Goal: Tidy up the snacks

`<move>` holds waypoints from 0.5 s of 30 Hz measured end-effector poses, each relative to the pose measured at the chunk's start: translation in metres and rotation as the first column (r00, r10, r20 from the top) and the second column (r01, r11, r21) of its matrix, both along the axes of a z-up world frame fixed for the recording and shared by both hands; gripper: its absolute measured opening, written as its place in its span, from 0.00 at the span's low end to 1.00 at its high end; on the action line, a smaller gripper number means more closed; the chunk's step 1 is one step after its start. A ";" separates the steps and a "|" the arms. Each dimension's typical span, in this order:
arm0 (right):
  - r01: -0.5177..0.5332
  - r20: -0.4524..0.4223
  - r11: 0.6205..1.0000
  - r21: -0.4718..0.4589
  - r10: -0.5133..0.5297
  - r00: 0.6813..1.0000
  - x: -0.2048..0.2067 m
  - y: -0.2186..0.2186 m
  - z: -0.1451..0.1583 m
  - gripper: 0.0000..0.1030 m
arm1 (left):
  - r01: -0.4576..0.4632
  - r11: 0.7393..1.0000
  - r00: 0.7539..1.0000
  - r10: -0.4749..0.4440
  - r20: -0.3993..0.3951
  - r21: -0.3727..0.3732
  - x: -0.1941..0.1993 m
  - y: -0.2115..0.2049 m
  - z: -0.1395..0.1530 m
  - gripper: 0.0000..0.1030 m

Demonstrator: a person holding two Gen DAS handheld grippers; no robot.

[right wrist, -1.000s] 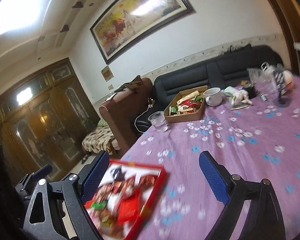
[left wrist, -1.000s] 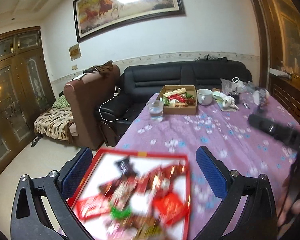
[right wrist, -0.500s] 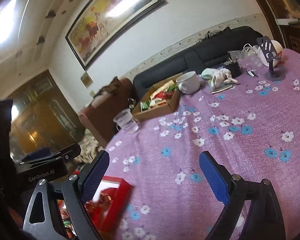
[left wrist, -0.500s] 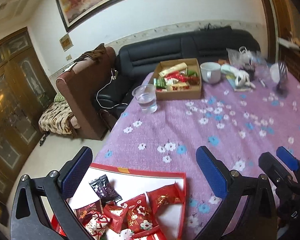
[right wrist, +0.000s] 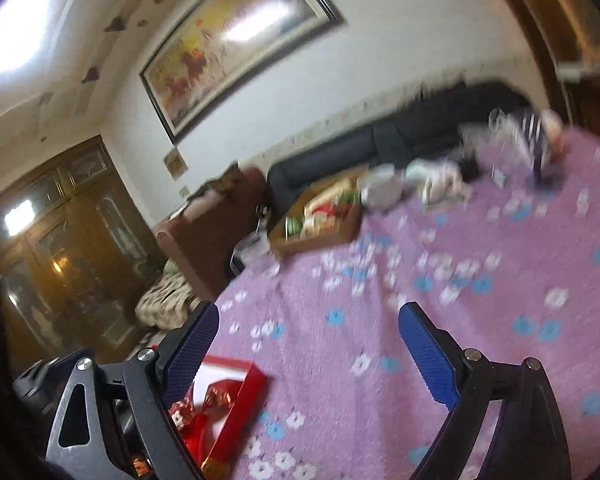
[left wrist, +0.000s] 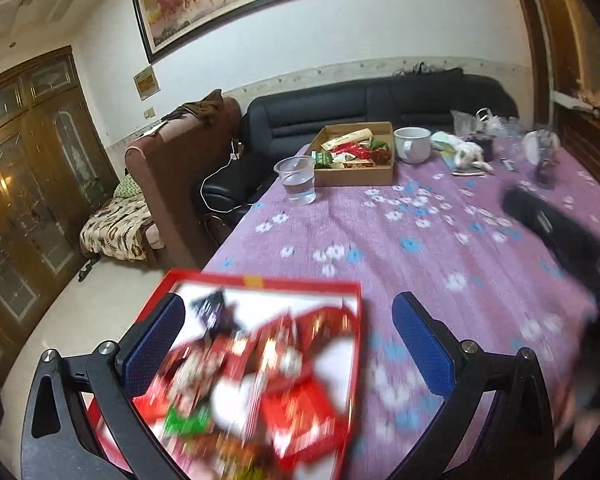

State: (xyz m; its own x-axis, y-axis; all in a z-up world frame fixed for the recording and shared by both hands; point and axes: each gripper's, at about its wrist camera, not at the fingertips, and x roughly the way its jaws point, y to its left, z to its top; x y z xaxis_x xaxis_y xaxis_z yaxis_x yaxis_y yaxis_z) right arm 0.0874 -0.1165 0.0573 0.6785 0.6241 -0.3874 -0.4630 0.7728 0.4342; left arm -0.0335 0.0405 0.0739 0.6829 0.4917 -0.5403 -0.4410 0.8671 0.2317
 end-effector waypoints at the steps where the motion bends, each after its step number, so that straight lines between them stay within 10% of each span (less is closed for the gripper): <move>1: -0.010 0.014 1.000 -0.011 0.011 1.000 -0.007 0.000 0.006 0.90 | 0.011 1.000 1.000 -0.011 0.007 0.005 -0.023 -0.005 0.002 1.00; 15: -0.107 0.088 0.994 -0.020 0.109 0.990 -0.230 -0.003 0.083 0.91 | 0.067 0.998 0.994 -0.066 0.088 -0.012 -0.197 0.004 0.032 1.00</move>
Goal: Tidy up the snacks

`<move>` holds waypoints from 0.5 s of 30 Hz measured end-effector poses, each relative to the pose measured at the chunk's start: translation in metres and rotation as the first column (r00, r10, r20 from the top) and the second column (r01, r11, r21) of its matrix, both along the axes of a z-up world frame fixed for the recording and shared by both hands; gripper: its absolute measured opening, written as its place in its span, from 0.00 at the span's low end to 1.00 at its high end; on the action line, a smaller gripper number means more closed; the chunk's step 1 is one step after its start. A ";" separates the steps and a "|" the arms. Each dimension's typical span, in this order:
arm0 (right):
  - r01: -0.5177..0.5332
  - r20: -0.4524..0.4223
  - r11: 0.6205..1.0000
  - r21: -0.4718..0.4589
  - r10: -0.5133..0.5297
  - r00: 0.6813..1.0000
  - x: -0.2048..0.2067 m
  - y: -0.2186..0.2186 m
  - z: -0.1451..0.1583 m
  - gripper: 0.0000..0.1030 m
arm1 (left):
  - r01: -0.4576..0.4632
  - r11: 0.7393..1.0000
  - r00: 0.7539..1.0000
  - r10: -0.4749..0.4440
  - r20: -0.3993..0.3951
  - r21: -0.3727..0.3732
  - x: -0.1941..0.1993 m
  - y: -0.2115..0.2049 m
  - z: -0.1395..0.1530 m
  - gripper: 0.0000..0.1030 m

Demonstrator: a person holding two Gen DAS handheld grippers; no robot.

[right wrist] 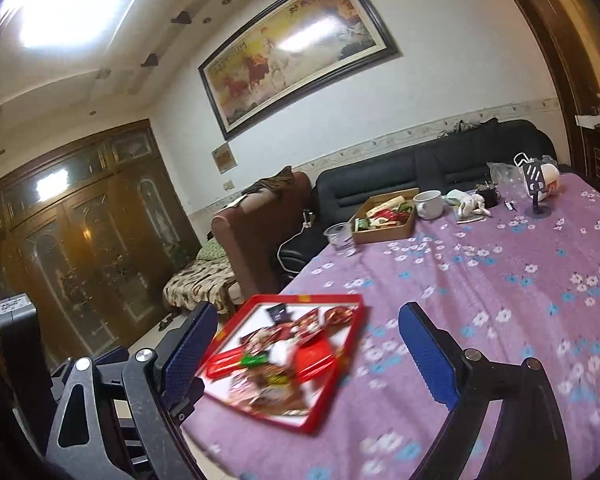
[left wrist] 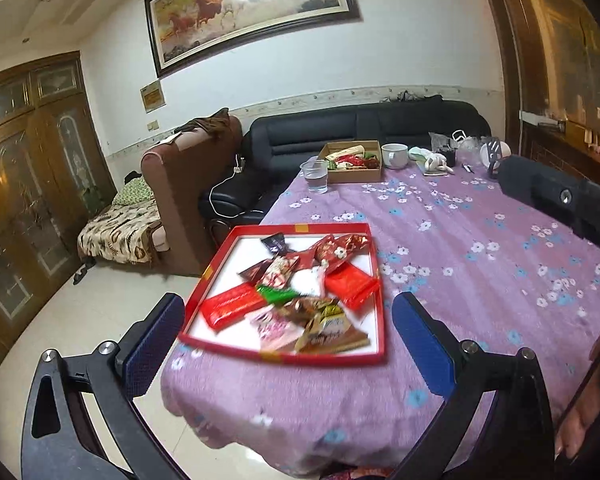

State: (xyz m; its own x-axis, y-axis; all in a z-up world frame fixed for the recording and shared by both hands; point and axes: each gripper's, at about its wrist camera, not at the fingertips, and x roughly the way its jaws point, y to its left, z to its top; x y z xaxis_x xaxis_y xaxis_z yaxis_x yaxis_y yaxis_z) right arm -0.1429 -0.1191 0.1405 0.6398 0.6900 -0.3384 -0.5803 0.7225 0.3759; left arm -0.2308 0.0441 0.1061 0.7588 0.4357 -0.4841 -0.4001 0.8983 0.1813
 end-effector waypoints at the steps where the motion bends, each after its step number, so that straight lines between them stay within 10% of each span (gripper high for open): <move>1: -0.002 0.007 1.000 -0.010 0.002 1.000 -0.007 0.003 0.002 0.91 | 0.000 1.000 1.000 0.000 0.005 0.000 -0.006 0.002 0.000 1.00; 15: -0.080 0.012 0.996 -0.050 0.080 0.997 -0.026 0.066 0.007 0.91 | -0.063 0.997 0.997 0.065 0.042 -0.036 -0.017 0.048 -0.014 1.00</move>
